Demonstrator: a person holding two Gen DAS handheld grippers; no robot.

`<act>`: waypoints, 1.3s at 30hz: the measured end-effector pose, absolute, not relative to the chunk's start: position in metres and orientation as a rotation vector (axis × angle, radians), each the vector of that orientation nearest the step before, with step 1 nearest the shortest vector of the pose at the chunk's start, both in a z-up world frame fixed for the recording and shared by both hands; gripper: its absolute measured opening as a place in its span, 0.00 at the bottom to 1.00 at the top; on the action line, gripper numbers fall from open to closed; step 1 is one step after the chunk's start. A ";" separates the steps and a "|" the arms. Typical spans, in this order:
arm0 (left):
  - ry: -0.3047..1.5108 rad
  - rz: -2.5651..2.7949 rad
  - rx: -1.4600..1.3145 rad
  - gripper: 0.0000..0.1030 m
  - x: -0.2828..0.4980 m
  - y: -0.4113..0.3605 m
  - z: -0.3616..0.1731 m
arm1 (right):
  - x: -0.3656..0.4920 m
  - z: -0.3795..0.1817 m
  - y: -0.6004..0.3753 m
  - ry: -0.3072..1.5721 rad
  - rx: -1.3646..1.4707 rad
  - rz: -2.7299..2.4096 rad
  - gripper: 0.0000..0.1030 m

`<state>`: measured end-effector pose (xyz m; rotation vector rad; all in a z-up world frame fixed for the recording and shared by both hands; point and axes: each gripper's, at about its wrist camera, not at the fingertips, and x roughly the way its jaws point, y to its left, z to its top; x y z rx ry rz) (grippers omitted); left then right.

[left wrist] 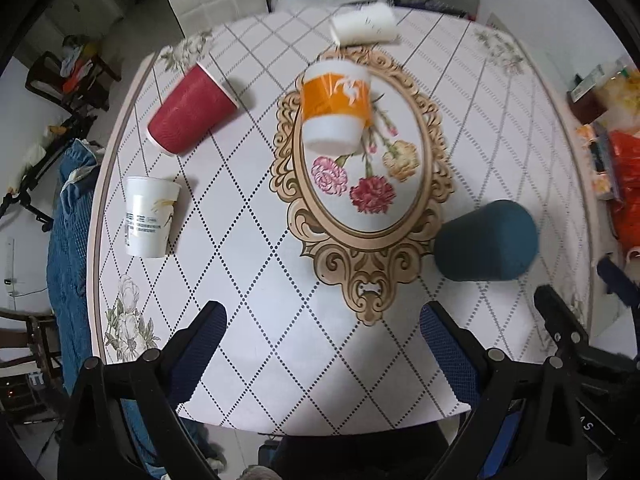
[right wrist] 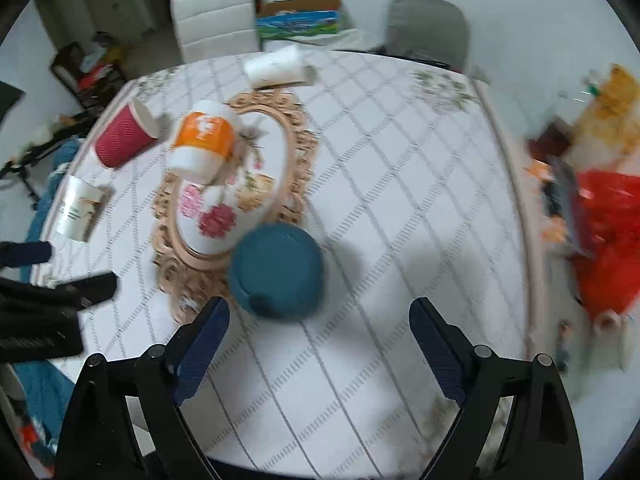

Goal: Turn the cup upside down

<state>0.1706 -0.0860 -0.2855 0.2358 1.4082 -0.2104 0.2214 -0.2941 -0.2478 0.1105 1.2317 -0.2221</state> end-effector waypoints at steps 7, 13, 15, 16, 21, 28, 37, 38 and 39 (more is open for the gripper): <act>1.327 -0.224 0.230 0.97 0.148 -0.087 -0.261 | 0.183 -0.218 -0.303 1.182 0.104 -0.354 0.95; 1.287 -0.214 0.220 0.97 0.130 -0.091 -0.245 | 0.168 -0.198 -0.313 1.148 0.139 -0.367 0.95; 1.269 -0.208 0.214 0.97 0.124 -0.093 -0.237 | 0.164 -0.191 -0.315 1.134 0.145 -0.362 0.95; 1.253 -0.203 0.211 0.97 0.120 -0.094 -0.231 | 0.161 -0.187 -0.318 1.124 0.153 -0.356 0.95; 1.198 -0.181 0.185 0.97 0.098 -0.095 -0.202 | 0.144 -0.157 -0.324 1.090 0.151 -0.339 0.95; 1.111 -0.181 0.171 0.97 0.052 -0.092 -0.150 | 0.102 -0.097 -0.316 1.022 0.121 -0.314 0.95; 1.038 -0.198 0.153 0.97 -0.007 -0.081 -0.097 | 0.034 -0.027 -0.303 0.944 0.120 -0.281 0.95; 1.033 -0.199 0.151 0.97 -0.011 -0.080 -0.094 | 0.026 -0.019 -0.301 0.933 0.119 -0.278 0.95; 1.024 -0.198 0.145 0.97 -0.018 -0.077 -0.088 | 0.021 -0.014 -0.299 0.926 0.118 -0.276 0.95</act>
